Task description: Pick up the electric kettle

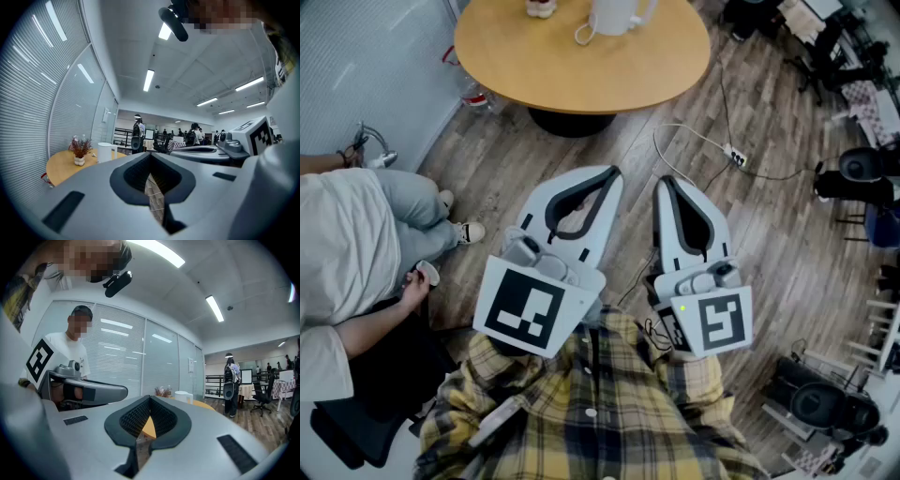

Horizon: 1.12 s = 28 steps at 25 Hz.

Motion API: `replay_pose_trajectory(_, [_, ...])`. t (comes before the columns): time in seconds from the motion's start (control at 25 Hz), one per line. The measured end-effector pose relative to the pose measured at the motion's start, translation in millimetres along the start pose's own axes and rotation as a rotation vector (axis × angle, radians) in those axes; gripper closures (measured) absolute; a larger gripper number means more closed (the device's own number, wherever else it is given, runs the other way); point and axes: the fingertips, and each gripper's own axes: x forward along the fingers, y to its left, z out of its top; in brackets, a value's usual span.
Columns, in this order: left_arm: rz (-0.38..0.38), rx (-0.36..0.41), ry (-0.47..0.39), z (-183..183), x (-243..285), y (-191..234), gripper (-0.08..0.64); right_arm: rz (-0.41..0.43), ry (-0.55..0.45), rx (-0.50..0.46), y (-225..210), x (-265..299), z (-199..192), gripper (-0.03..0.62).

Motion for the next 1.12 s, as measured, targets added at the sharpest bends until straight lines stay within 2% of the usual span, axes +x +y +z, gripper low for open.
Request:
replay_pose_trajectory(0.12, [0.004,0.002,-0.001,-2,1,-2,0.558,0.02,-0.029,0.015,2,0,2,0.56])
replay_pose_trajectory(0.32, [0.016,0.005,0.001,-4,8,-8,0.558,0.004,-0.008,0.014,-12,-6,-5,0.56])
replay_pose_trajectory(0.72, [0.068,0.001,-0.007,-4,26,-19,0.558,0.036,-0.011,0.022,-41,-11,-9,0.56])
replay_pose_trajectory(1.12, [0.078,0.011,-0.022,-2,56,18,0.558,0.041,-0.017,0.015,-57,33,-12,0.56])
